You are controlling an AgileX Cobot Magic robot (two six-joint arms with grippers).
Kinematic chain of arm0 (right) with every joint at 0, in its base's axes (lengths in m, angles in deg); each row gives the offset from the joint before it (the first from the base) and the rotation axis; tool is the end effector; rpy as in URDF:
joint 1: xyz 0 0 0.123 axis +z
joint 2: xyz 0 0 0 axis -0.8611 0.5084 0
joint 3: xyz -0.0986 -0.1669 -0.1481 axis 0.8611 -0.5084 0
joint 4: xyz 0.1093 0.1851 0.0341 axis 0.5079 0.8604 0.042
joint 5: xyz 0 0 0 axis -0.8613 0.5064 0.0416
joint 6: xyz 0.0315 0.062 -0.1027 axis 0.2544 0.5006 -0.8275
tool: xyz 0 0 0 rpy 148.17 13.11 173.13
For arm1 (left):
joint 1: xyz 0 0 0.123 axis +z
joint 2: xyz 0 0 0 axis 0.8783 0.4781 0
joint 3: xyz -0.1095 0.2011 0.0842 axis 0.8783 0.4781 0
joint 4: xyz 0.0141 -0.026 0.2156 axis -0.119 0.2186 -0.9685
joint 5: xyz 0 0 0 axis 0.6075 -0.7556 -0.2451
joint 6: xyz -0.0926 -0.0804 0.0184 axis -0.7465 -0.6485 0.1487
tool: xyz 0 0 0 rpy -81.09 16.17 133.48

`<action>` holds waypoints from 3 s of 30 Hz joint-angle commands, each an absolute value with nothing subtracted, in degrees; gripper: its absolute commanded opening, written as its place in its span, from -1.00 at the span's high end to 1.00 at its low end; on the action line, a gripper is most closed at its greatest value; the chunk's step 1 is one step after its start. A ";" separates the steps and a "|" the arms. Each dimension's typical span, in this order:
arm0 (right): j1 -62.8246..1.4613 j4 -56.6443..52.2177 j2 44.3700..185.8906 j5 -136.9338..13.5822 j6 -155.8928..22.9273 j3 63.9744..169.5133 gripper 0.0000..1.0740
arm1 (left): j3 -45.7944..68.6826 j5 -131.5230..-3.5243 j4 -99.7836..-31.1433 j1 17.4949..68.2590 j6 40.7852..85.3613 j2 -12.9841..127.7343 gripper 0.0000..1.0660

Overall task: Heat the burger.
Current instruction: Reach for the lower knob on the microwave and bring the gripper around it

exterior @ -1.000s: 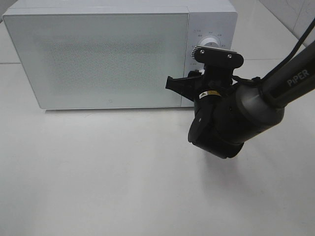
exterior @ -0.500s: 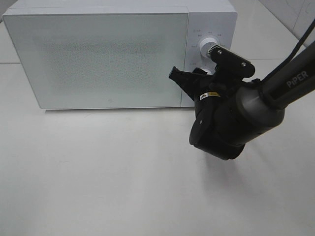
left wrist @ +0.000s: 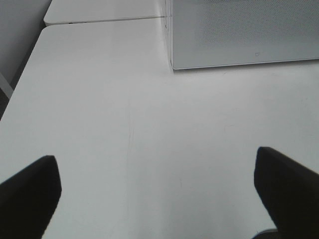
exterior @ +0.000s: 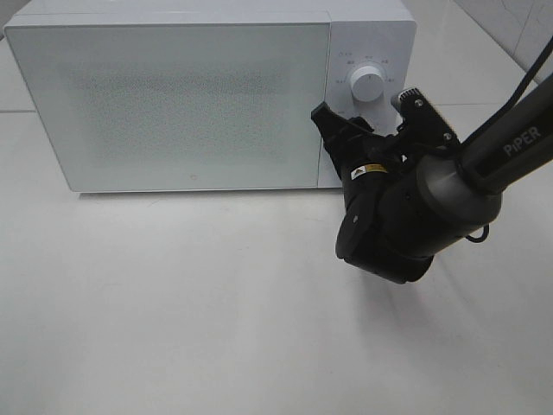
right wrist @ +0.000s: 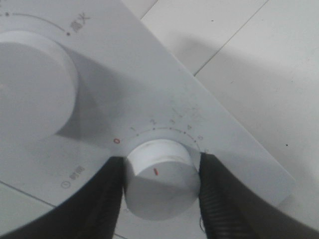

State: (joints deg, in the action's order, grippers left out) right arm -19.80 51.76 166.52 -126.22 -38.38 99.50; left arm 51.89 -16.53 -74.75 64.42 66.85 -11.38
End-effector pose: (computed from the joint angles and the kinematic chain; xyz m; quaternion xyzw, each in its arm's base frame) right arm 0.3290 0.1517 0.1142 0.3345 0.6647 0.1987 0.6379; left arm 0.0321 -0.0086 0.2491 0.0370 0.8511 0.0017 0.5237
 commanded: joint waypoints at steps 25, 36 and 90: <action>-20.48 39.84 165.84 -133.55 -33.45 101.85 0.80 | 52.07 -17.28 -74.57 64.53 66.51 -12.35 -0.83; -20.48 38.87 165.84 -133.67 -23.37 101.85 0.78 | 52.07 -17.28 -74.57 64.53 66.51 -12.35 -0.83; -20.48 37.78 165.84 -135.67 22.13 101.62 0.74 | 52.07 -17.28 -74.57 64.53 66.51 -12.35 -0.83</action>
State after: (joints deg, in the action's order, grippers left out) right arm -20.08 51.24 166.52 -125.82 20.86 99.15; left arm 51.89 -16.53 -74.75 64.42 66.85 -11.38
